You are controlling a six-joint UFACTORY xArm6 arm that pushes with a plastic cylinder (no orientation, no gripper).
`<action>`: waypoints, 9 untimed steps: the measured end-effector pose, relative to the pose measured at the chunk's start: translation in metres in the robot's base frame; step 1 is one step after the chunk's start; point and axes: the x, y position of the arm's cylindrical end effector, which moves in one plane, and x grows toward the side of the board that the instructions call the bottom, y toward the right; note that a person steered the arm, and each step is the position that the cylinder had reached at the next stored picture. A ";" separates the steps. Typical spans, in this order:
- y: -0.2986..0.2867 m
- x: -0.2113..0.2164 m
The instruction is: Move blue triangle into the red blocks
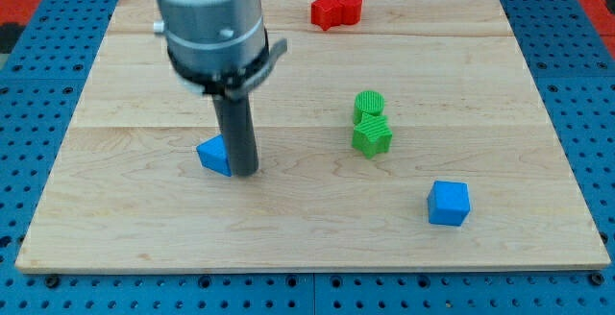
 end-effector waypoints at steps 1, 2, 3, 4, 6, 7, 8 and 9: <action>-0.031 -0.025; -0.025 -0.061; -0.030 -0.126; -0.022 -0.099; -0.004 -0.021; -0.032 -0.068; -0.032 -0.074; -0.052 -0.045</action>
